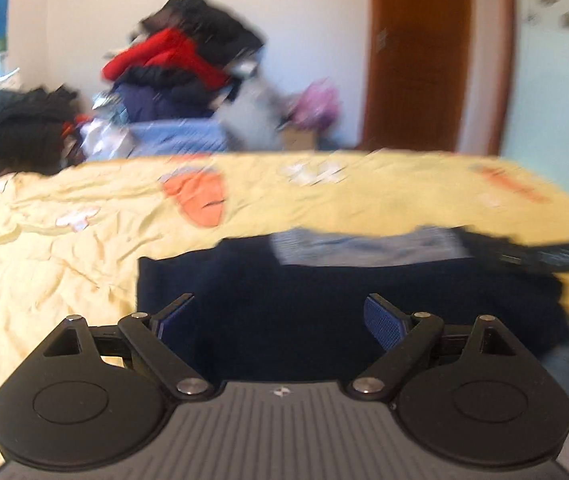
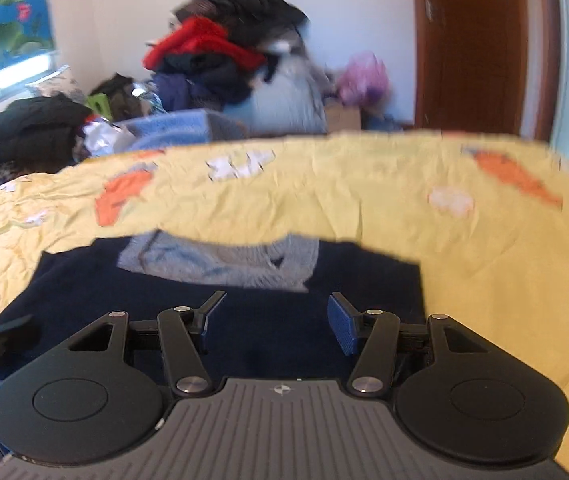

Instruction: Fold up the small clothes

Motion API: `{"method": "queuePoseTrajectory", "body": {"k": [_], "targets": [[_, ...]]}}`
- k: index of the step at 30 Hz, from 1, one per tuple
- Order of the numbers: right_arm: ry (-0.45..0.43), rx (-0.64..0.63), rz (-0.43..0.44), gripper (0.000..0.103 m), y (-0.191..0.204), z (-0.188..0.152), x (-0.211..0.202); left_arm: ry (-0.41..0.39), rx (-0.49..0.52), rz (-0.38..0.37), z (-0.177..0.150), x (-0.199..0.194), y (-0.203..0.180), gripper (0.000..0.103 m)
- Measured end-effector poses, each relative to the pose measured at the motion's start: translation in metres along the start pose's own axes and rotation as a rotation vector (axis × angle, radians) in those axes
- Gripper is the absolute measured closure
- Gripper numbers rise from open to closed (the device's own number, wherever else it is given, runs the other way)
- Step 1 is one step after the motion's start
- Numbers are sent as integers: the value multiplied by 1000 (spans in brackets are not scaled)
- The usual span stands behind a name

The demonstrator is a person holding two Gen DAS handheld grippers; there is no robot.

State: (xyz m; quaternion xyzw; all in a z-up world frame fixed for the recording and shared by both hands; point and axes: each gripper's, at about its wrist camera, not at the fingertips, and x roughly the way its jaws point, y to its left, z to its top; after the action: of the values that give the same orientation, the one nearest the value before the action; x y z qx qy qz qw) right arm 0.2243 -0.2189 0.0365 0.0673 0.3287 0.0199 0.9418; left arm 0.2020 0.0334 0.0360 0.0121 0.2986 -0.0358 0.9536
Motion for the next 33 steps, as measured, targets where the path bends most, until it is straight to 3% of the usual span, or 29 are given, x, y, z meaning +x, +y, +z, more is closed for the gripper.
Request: {"method": "queuePoseTrajectory", "body": {"k": [5,8,14,18,22,24,28,30,33], "targets": [[86,-37,-26,45,-2,-18,18,115,23,29,-3,48,10,11],[70,-95,-19,45,-4,-24,18,120,-53,-7,-8,51,25,5],[17,-165,-60,39,1,-30,26,119,-23,35,-6,58,18,0],[3,-118,-88,43,4,-27,9,135,-35,112,0,30,11,2],[-77,-76,-31,35,6,-48,-48,95,-114,-28,-23,-34,7,1],[-56,-43,-11,30,5,-63,-62,105,-87,-37,-40,-51,-4,1],[15,8,-35,30,-1,-84,-62,170,-29,-40,-71,-55,-20,1],[39,36,-62,30,-7,-89,-59,149,18,-14,-81,-56,-25,1],[17,8,-84,30,-8,-96,-60,138,8,-19,-84,-56,-24,0]]}}
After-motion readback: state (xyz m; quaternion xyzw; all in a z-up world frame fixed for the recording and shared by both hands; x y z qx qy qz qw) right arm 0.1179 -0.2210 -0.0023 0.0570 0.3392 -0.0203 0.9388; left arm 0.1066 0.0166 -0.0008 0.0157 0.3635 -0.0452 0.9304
